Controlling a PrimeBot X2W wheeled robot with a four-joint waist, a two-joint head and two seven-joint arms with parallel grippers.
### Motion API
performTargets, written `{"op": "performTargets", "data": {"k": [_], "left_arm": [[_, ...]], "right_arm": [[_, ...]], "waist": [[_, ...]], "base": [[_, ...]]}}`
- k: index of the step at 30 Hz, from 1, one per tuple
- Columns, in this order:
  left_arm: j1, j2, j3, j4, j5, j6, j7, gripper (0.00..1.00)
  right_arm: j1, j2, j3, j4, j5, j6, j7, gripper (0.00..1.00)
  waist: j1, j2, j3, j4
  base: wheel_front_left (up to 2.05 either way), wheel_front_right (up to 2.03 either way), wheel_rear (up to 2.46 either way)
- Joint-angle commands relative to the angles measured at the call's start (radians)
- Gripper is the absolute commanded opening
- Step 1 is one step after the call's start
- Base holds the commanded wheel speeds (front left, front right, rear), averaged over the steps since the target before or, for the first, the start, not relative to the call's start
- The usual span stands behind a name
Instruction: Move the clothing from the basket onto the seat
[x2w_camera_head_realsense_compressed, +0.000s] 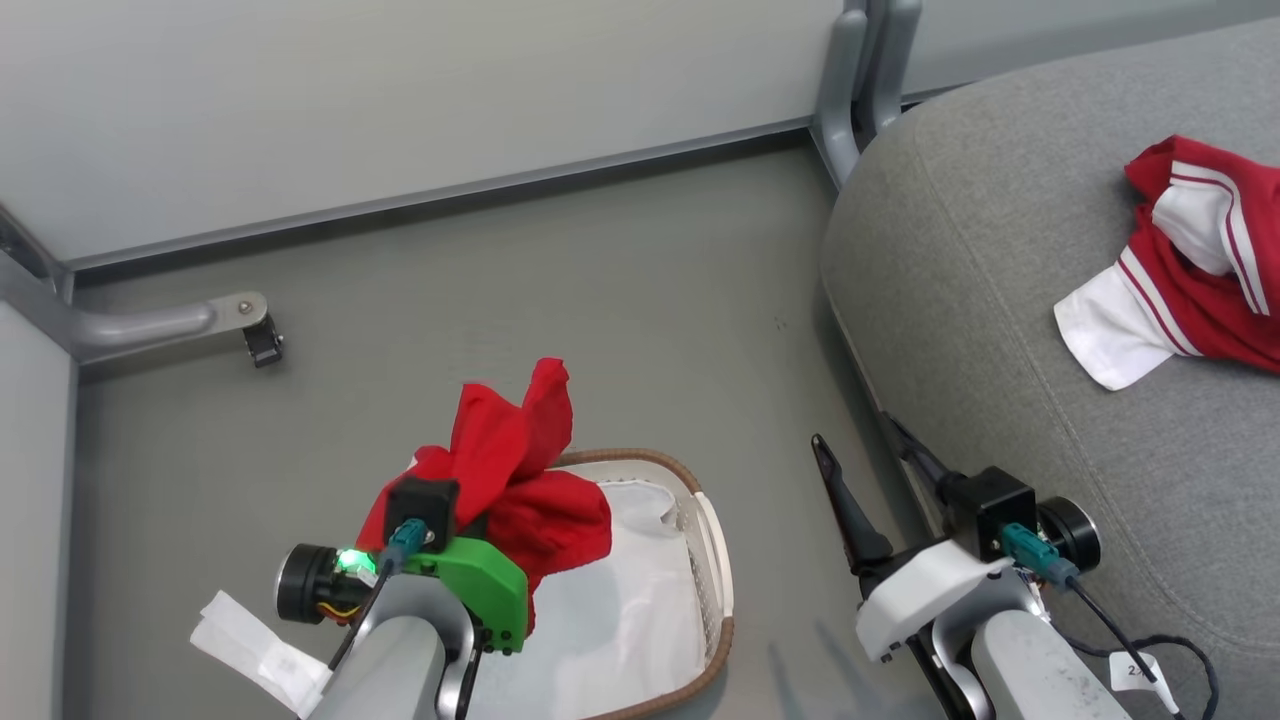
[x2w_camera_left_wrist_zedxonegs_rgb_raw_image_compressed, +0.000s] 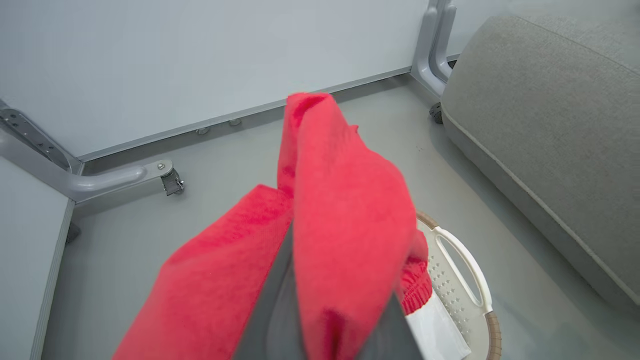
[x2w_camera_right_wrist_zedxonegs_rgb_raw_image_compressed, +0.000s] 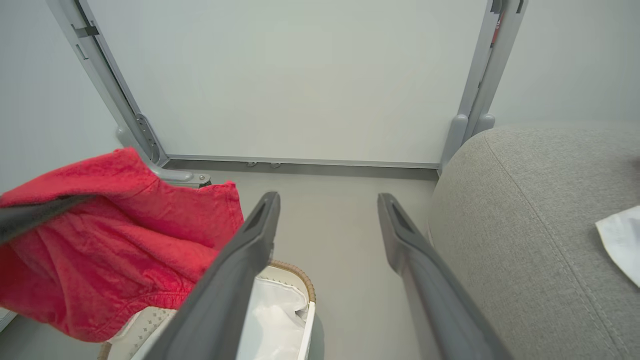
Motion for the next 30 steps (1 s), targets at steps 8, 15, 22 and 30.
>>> {"op": "performTargets", "data": {"k": [8,15,22,30], "left_arm": [[0.075,0.01,0.033,-0.177,0.031,-0.003,-0.004,0.0],[0.11,0.011,0.056,-0.265,0.043,-0.013,-0.004,0.0],[0.127,0.007,0.065,-0.391,0.049,-0.029,-0.005,0.0],[0.11,0.005,0.052,-0.485,0.044,-0.047,-0.004,0.0]], "right_arm": [[0.05,-0.004,-0.013,0.003,0.0,-0.001,-0.002,1.0],[0.066,-0.005,-0.008,0.011,-0.001,-0.001,-0.002,1.0],[0.07,-0.004,-0.004,0.014,-0.001,-0.001,-0.002,1.0],[0.072,-0.004,0.001,0.015,0.003,-0.001,-0.002,1.0]], "waist": [[0.0001,0.0,-0.063,0.012],[0.0001,0.0,-0.089,0.01],[0.0001,0.0,-0.1,0.01],[0.0001,0.0,-0.103,0.003]], "base": [[0.0,0.0,0.0],[0.0,0.0,0.0],[0.0,0.0,0.0],[0.0,0.0,0.0]]}}
